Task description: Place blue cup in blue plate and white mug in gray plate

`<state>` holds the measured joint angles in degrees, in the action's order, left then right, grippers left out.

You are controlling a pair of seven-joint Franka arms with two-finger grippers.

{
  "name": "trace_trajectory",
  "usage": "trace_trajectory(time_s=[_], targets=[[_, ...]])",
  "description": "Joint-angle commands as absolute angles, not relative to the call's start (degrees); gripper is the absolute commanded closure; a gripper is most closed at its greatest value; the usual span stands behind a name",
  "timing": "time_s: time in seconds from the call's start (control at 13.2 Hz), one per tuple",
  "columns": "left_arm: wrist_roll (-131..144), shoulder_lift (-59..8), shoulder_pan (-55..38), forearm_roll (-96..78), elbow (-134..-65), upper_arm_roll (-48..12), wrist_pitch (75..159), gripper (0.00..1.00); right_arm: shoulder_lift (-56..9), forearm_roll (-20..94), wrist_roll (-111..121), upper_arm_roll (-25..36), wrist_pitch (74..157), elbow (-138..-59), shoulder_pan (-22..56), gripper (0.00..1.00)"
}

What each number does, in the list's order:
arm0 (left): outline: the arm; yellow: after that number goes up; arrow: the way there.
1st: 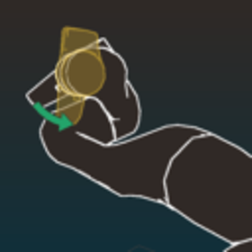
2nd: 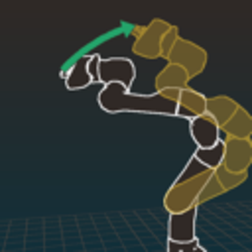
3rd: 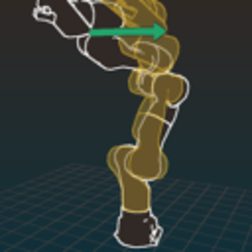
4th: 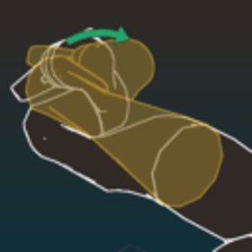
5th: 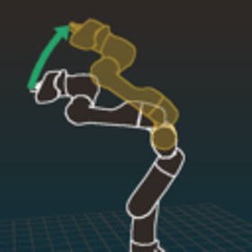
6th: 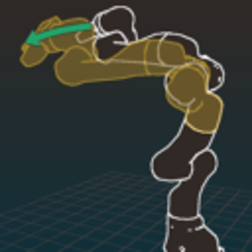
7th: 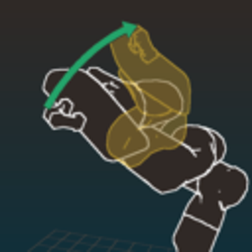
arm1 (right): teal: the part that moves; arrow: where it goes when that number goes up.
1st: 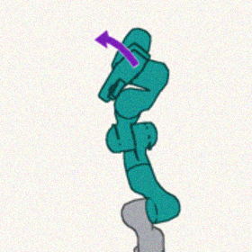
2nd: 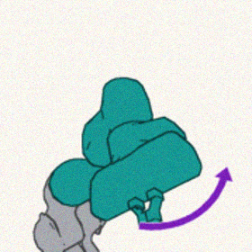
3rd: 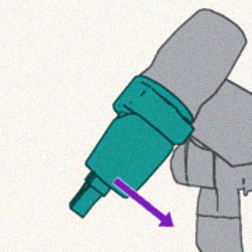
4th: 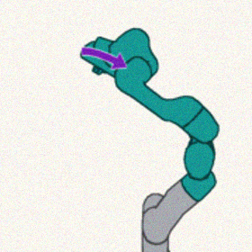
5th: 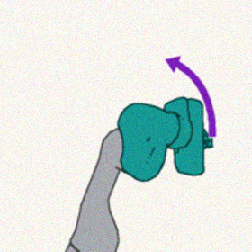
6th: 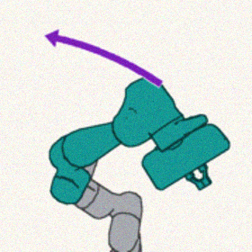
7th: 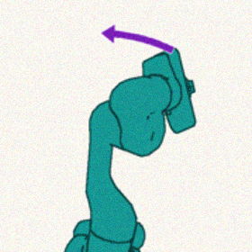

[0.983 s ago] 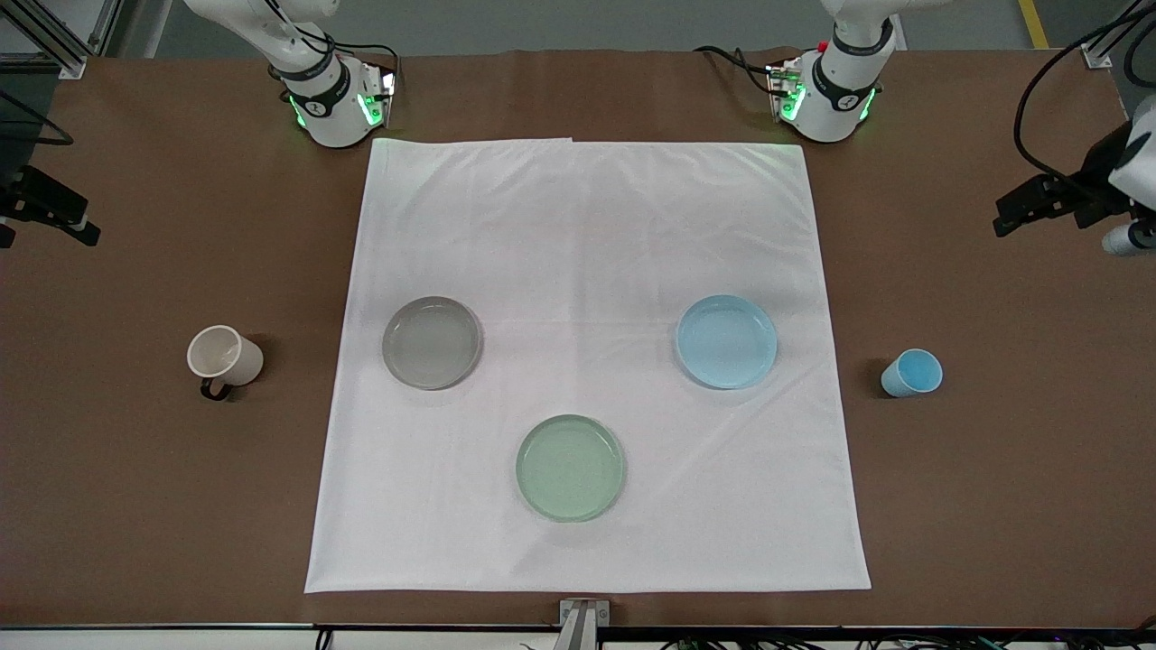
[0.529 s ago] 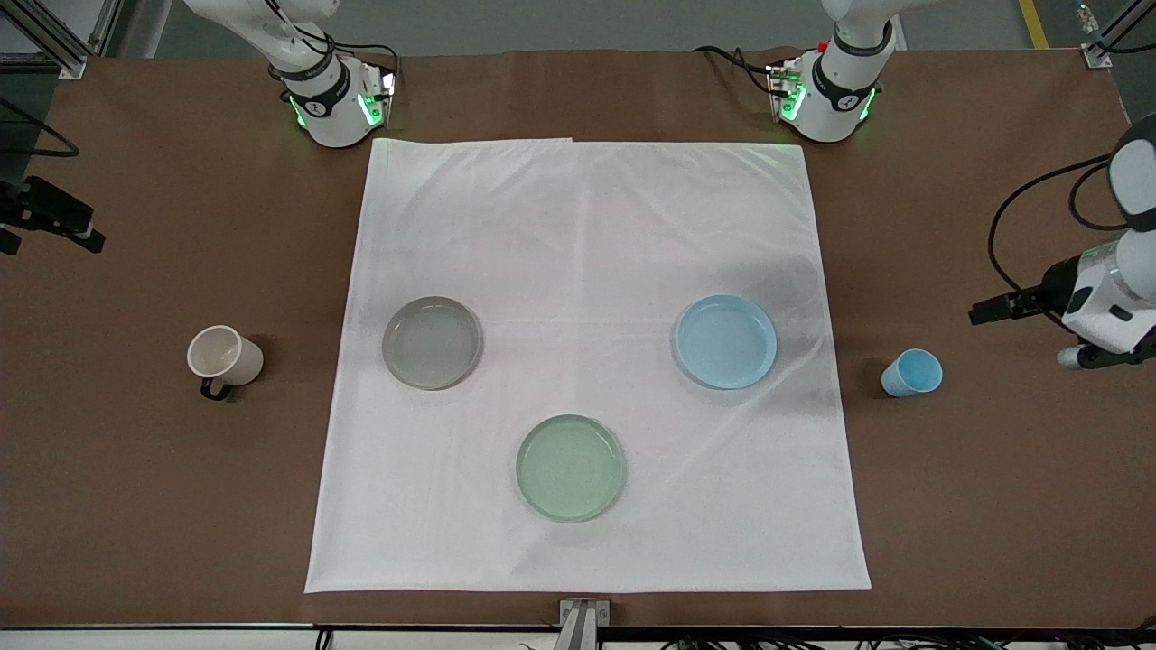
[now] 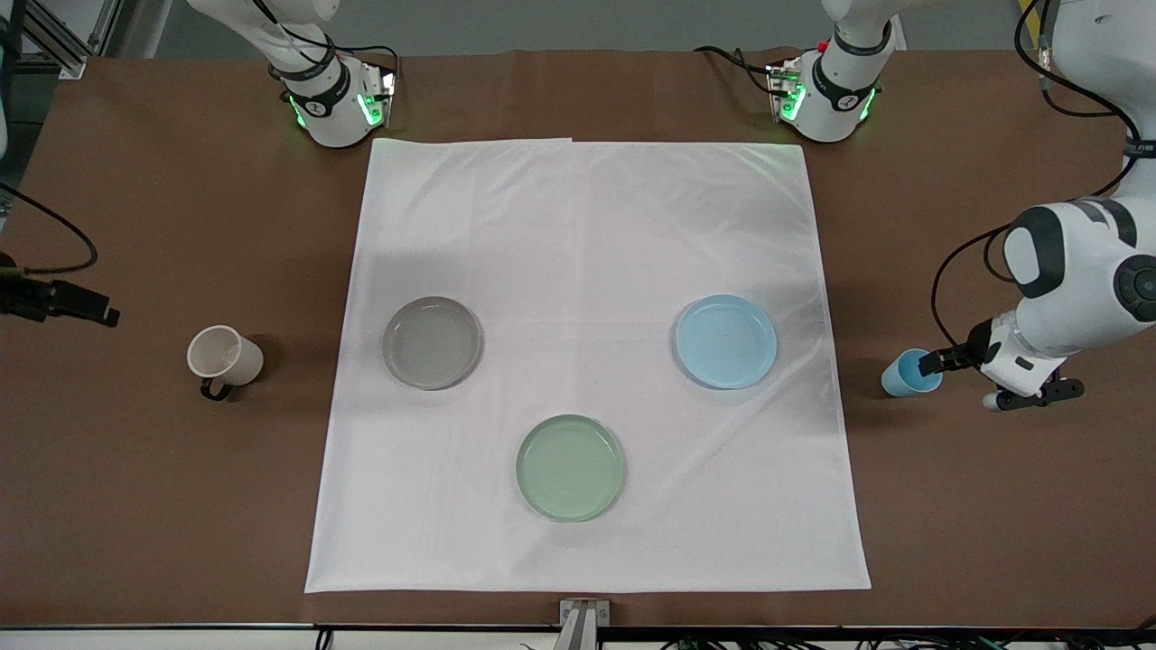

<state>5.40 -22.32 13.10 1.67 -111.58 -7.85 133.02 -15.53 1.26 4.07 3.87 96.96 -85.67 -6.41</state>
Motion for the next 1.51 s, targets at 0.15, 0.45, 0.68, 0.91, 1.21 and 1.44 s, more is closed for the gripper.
trace_trajectory(time_s=[0.15, 0.45, 0.68, 0.91, 1.21, 1.44], targets=[[4.75, -25.66, 13.36, 2.64, -110.92, -7.82, 136.58, 0.46, -22.06, 1.23, 3.69, 3.25, 112.45, -95.06, -8.17, 0.0], [4.83, -26.37, 13.36, 2.72, -110.92, -7.82, 136.58, 0.7, -23.81, 1.76, 3.25, 3.16, 129.62, -106.78, -8.61, 0.02], [4.83, -26.02, 13.36, 2.72, -111.01, -7.82, 136.15, 0.71, -26.8, 1.85, 3.16, 3.16, 130.78, -107.49, -9.14, 0.03], [5.36, -24.52, 13.45, 4.3, -111.0, -7.91, 133.16, 0.69, -28.21, 1.93, 3.16, 3.16, 132.35, -107.32, -9.58, 0.11], [5.62, -24.96, 13.45, 7.63, -111.01, -7.82, 133.07, 0.69, -29.79, 1.85, 3.25, 3.16, 136.05, -106.96, -9.67, 0.22], [5.8, -25.22, 13.45, 8.96, -111.01, -7.91, 133.07, 0.69, -30.41, 1.85, 3.16, 3.16, 135.97, -106.96, -9.58, 0.37]])
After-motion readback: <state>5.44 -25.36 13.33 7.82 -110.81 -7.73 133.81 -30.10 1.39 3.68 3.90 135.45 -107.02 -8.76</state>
